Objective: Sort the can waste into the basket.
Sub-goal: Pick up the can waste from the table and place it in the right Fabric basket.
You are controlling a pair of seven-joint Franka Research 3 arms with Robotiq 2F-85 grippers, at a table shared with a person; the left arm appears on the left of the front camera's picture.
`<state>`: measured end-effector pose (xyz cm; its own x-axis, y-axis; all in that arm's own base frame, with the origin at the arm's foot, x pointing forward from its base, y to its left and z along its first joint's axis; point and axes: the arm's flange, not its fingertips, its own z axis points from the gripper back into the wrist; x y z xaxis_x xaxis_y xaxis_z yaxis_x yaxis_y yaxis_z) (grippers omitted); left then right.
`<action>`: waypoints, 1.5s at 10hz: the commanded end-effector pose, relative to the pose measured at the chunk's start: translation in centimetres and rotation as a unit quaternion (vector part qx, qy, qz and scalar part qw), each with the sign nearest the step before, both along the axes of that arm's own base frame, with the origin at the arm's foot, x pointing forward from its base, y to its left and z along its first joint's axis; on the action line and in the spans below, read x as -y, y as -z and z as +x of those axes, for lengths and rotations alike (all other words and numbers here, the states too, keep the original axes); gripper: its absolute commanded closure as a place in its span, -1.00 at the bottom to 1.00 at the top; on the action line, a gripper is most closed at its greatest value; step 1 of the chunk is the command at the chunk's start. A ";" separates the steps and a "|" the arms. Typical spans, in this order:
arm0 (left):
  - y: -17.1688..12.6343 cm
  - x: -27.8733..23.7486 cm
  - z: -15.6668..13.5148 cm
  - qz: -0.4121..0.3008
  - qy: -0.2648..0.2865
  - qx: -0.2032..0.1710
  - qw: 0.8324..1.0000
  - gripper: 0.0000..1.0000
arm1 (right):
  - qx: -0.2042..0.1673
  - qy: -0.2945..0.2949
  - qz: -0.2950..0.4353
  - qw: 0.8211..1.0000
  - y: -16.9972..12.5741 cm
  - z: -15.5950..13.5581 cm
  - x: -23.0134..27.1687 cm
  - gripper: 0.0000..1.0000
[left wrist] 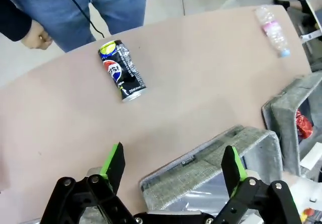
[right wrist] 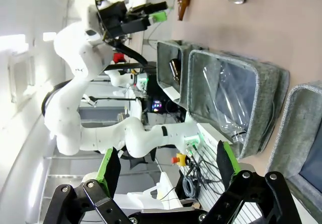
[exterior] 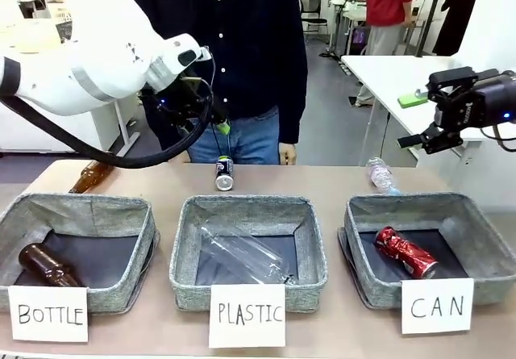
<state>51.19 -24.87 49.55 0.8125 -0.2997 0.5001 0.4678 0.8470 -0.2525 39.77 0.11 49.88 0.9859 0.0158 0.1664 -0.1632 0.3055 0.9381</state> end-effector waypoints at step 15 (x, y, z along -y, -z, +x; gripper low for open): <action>17.6 7.5 15.4 0.119 -0.220 -0.137 0.958 0.06 | -0.011 0.003 -0.008 1.000 -0.4 0.0 0.0 -1.00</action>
<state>66.42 -32.00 31.72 0.9821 -0.0102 0.1883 0.0351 0.9910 -0.1292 39.79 0.10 49.90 0.9863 0.0149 0.1644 -0.1610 0.3060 0.9383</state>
